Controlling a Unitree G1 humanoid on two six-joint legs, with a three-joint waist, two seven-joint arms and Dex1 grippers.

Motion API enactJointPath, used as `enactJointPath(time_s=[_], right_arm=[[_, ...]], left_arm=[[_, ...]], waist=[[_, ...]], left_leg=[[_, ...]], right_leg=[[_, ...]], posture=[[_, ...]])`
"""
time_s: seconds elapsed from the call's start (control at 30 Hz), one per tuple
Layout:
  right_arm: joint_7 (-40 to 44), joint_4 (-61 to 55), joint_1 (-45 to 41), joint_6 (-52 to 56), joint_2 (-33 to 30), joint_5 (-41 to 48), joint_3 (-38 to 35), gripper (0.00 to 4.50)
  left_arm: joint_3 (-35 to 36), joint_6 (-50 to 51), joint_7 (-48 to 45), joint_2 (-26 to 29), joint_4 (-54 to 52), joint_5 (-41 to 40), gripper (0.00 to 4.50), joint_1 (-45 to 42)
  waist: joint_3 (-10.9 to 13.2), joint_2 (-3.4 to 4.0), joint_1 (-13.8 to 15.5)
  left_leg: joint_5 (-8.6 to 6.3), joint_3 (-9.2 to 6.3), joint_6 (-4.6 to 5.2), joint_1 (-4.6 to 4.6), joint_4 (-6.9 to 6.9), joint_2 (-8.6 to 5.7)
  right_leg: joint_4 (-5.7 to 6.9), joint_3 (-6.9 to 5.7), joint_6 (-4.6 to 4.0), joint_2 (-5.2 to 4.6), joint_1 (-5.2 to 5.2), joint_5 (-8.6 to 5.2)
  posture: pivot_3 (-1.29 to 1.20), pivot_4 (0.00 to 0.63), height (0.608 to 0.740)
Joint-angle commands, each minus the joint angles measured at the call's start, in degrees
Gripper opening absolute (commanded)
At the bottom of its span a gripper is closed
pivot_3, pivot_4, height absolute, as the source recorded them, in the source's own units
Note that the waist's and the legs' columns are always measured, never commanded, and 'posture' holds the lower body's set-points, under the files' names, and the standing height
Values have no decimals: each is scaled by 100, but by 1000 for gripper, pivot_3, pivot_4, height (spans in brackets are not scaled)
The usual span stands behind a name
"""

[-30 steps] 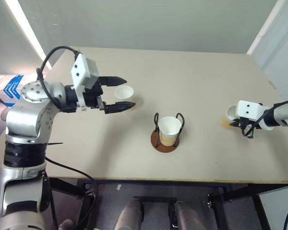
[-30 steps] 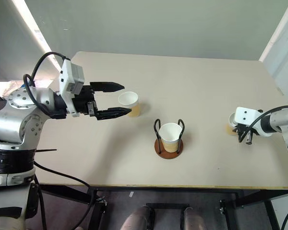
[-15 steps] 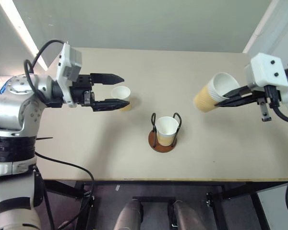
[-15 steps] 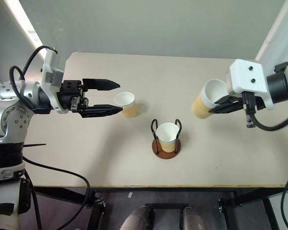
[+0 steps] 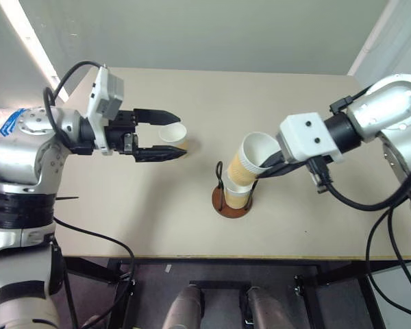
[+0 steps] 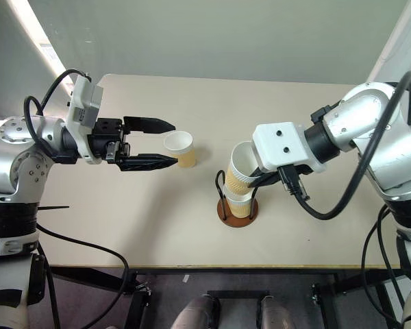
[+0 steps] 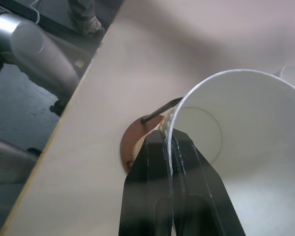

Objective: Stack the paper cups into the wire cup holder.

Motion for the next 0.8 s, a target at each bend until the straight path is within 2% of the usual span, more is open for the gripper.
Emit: enactJointPath(time_s=[0.03,0.67,0.8], right_arm=[[-39,108,-146,-241,146,-201,69,42],[58,569,232,-1103,390,-1023,421,42],[-24,537,161,-836,506,-961,312,982]], left_arm=[[25,-85,24,15,-141,29,4500,-134],[54,-43,143,3,-230,62,4500,-105],[31,-61,156,0,-233,91,4500,-105]], waist=[[0,0,-1],[0,0,-4],[0,0,-5]], left_leg=[[0,0,0,0,0,0],[1,0,-2,0,2,0],[1,0,-2,0,1,0]], right_leg=[[0,0,0,0,0,0],[8,0,-2,-1,-3,0],[8,-1,-3,-1,-3,0]], posture=[[0,150,740],[0,150,740],[0,150,740]])
